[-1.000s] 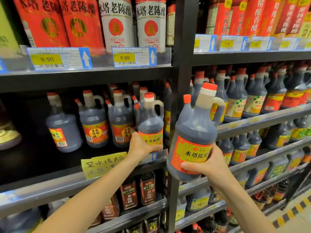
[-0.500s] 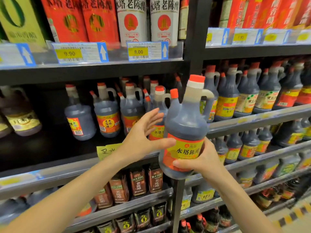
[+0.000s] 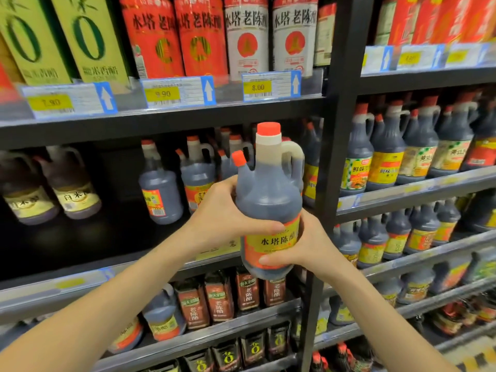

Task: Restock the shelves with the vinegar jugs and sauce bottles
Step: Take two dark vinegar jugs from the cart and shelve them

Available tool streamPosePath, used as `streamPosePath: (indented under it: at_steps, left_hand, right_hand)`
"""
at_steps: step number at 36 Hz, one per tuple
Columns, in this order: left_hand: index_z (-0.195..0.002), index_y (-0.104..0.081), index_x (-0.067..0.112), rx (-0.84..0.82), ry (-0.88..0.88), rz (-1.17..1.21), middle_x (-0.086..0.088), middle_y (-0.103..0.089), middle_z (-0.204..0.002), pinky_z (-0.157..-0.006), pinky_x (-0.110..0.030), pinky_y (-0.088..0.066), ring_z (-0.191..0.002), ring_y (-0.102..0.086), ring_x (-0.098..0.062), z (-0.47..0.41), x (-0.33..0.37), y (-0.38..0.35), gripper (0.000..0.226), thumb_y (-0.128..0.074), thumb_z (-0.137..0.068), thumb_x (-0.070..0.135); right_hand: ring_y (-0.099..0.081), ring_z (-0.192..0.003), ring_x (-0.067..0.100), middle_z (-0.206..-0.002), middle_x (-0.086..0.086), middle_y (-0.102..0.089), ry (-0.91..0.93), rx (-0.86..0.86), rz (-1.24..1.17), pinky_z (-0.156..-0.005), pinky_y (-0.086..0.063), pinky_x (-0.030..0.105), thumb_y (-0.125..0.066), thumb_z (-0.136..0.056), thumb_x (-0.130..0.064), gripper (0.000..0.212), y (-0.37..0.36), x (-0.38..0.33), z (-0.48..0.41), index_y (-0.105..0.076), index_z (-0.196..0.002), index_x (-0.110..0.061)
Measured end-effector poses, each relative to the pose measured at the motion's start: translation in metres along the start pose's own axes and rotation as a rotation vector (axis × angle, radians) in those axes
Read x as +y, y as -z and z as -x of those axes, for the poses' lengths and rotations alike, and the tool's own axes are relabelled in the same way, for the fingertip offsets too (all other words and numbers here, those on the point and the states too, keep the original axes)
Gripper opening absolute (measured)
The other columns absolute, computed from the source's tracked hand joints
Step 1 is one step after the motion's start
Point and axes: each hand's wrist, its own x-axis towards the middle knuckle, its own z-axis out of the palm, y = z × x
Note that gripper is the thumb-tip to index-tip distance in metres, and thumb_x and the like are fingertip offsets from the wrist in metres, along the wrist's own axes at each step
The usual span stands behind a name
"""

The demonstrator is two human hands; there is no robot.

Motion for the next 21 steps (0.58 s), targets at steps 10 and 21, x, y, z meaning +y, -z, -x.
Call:
streamPosePath:
  at_steps: [10,21]
  left_hand:
    - [-0.115,-0.059,0.027,0.138,-0.123,-0.099,0.016,-0.069,-0.103,-0.083,-0.030,-0.057,-0.098,-0.064,0.004,-0.007,-0.005,0.021,0.080,-0.086,-0.043,0.049]
    - [-0.124,-0.054,0.020,0.241,-0.184,-0.125,0.014,-0.065,-0.113,-0.086,-0.030,-0.055,-0.107,-0.060,0.000,-0.027,-0.036,0.031,0.087,-0.086,-0.048,0.046]
  right_hand:
    - [-0.064,-0.102,0.004,-0.112,-0.006,-0.068,0.156,0.132,0.186,-0.079,-0.054,0.020,-0.093,-0.050,-0.015,0.080,-0.011,-0.013,-0.028,-0.056,-0.121,-0.015]
    - [-0.063,-0.103,0.001,-0.107,-0.014,-0.065,0.263,0.335,0.248,-0.082,-0.054,0.019,-0.092,-0.053,-0.026,0.072,-0.029,-0.002,-0.056,-0.054,-0.114,-0.020]
